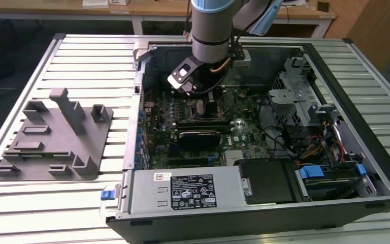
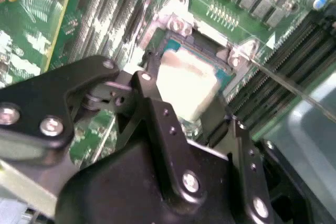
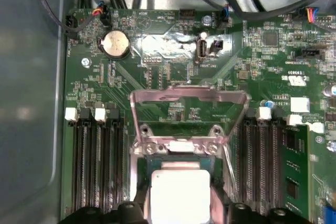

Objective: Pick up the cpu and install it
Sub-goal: 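Place the cpu into insertion slot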

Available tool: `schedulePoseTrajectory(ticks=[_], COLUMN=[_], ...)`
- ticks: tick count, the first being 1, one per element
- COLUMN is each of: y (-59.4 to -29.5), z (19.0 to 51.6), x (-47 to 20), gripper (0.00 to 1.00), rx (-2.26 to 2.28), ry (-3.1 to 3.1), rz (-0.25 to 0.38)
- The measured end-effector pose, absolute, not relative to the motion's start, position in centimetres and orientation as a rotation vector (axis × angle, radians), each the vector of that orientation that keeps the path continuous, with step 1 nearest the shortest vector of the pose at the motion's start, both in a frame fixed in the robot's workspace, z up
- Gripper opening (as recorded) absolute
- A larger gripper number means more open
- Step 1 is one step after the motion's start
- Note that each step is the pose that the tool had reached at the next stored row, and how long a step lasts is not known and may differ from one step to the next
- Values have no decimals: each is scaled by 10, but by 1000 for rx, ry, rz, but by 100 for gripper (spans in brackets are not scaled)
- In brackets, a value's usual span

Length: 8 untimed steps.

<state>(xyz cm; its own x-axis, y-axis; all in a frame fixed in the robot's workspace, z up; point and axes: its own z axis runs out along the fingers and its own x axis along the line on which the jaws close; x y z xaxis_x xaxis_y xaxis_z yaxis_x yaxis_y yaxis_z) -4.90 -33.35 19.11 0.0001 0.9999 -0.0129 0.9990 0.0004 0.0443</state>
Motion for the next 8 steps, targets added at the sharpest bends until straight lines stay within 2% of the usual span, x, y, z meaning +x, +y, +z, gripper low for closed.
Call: schedulePoseTrajectory(ticks=[1, 8], y=[-334, -334], z=[191, 194], x=[-49, -49], gripper=[61, 61], rx=[2192, 2192], ry=[2193, 2192], rz=[33, 31])
